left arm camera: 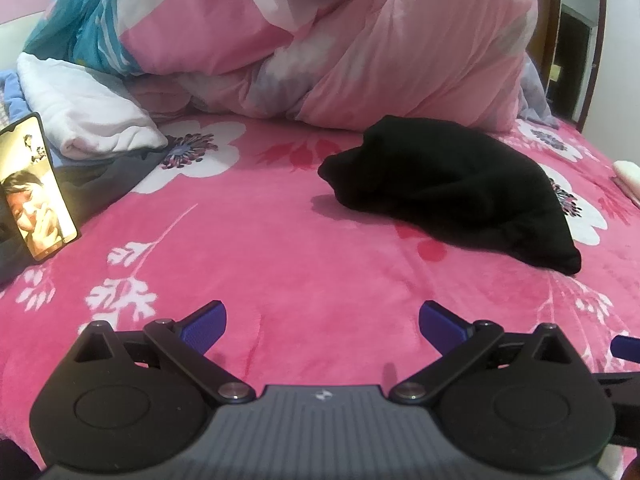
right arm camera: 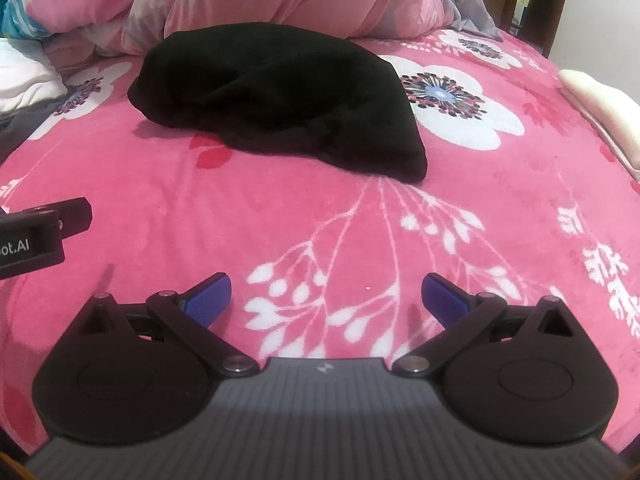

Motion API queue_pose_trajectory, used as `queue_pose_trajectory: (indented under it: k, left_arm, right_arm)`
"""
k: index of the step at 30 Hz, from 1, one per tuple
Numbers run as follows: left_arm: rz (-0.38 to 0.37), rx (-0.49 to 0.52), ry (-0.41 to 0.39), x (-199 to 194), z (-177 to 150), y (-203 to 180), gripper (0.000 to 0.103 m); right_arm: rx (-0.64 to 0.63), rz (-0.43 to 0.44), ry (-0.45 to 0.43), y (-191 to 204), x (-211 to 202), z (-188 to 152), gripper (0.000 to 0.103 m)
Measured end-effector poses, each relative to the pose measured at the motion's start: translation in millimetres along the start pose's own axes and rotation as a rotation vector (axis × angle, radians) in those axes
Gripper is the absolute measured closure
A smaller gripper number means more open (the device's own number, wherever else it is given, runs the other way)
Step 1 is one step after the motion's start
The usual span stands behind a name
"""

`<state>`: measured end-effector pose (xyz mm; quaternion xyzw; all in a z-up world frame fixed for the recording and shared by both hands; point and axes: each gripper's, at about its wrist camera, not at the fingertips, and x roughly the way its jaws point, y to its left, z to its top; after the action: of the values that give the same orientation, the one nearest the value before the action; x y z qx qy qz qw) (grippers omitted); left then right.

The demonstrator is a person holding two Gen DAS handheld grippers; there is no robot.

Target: Fold clothes

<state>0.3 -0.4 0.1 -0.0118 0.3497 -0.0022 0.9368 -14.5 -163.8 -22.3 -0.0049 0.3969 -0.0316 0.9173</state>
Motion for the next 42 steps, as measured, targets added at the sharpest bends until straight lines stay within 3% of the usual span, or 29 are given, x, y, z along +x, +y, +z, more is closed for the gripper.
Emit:
queue_pose_trajectory:
  k: [25,32,42]
  left_arm:
    - [-0.056,0.030,-0.005,-9,0,28,0.000]
    - [-0.060,0.051,0.018,7,2,21,0.000]
    - [-0.039,0.049,-0.010,9,4,15,0.000]
  right_arm:
    - [-0.004,-0.029,0.012,8,1,6,0.001]
    - [0.002,-0.039,0.027,4,9,7,0.001]
    - [0.017,-0.042,0.024,0,11,8,0.001]
